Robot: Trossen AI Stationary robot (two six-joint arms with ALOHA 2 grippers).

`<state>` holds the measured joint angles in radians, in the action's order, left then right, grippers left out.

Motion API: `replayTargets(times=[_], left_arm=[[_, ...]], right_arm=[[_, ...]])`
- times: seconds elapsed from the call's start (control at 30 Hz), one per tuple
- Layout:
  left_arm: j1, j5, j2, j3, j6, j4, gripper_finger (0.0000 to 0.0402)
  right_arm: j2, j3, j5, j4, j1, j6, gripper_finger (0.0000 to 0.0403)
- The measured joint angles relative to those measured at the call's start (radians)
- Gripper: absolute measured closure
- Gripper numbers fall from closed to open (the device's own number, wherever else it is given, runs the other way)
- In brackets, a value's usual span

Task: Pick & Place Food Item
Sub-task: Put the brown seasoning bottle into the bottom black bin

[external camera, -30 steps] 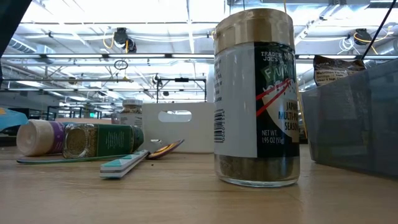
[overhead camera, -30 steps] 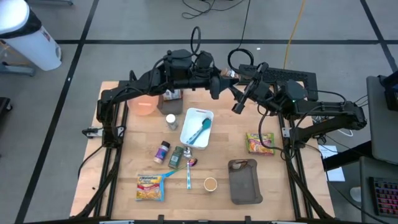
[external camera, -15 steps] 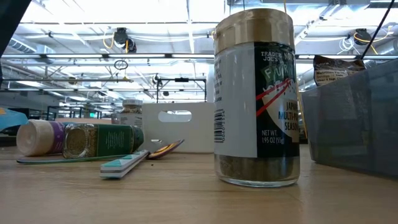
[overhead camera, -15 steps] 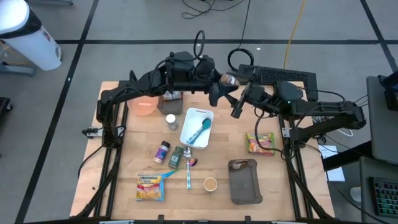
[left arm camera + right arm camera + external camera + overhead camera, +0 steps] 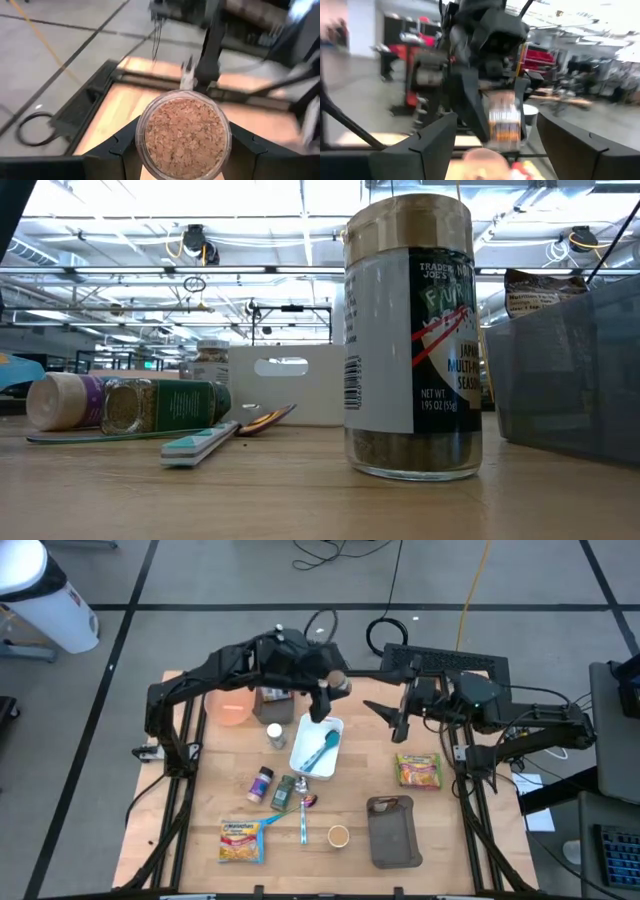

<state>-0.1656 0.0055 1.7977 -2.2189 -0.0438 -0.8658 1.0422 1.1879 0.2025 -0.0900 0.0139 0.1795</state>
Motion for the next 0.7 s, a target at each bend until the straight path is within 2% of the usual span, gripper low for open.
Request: replayTargets(times=[0.13, 0.27, 0.47, 0.7], left_arm=[[0.019, -0.037, 0.000, 0.000, 0.082, -0.092, 0.0202], [0.043, -0.084, 0.000, 0.000, 0.145, -0.161, 0.0202], [0.082, -0.224, 0.000, 0.000, 0.200, -0.256, 0.0202], [0.116, -0.232, 0.000, 0.000, 0.193, -0.235, 0.0202]], right_arm=[[0.001, -0.001, -0.049, 0.036, 0.001, -0.098, 0.0137], [0.022, -0.001, -0.053, 0.091, 0.003, -0.179, 0.0137], [0.072, -0.001, -0.175, 0.103, 0.051, -0.463, 0.0138], [0.142, -0.001, -0.180, 0.053, 0.058, -0.494, 0.0148]])
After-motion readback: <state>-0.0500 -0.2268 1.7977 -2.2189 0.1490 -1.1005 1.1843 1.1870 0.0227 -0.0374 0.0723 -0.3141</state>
